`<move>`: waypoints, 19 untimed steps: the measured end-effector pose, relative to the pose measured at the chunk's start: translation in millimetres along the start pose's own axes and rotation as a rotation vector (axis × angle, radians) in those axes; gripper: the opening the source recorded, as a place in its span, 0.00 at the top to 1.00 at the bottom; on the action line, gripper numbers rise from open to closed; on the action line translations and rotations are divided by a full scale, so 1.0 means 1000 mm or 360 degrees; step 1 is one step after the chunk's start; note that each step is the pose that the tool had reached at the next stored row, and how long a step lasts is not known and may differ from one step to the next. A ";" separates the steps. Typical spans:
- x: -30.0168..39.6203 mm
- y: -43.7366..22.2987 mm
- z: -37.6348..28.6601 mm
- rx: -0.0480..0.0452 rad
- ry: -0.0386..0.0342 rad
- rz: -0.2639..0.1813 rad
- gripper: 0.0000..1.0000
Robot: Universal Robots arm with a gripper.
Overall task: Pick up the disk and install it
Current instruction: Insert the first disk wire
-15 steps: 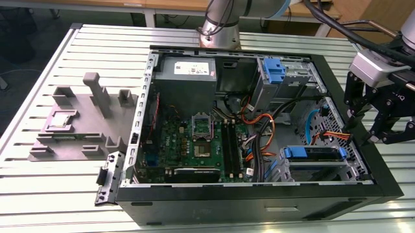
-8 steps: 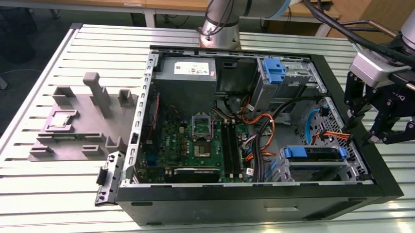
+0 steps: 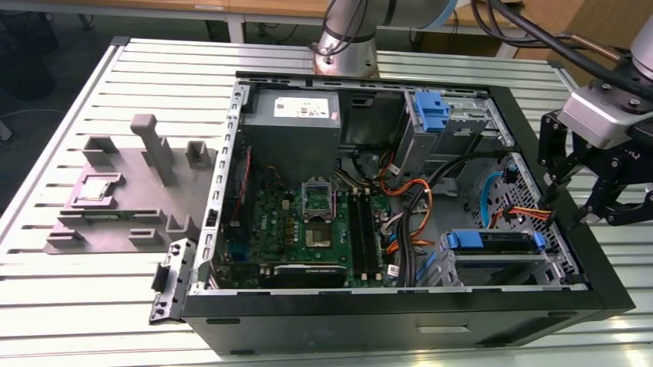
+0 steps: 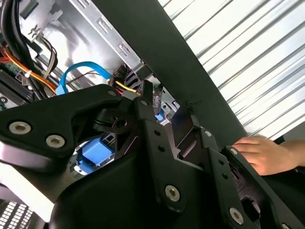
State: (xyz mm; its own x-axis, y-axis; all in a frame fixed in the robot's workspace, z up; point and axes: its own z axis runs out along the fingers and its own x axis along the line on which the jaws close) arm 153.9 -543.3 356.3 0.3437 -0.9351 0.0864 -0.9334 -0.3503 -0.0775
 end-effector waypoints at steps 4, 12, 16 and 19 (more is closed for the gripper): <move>-0.0001 0.0010 0.0004 0.0004 -0.0004 -0.0047 0.57; -0.0003 0.0016 0.0015 0.0015 -0.0013 -0.0169 0.57; -0.0003 0.0016 0.0015 0.0015 -0.0013 -0.0170 0.57; -0.0004 0.0019 0.0017 0.0016 -0.0014 -0.0187 0.57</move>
State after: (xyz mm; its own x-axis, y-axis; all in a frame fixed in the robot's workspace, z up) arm 152.1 -543.7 354.4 0.4515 -0.8881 0.0866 -0.8857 -0.4578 -0.0774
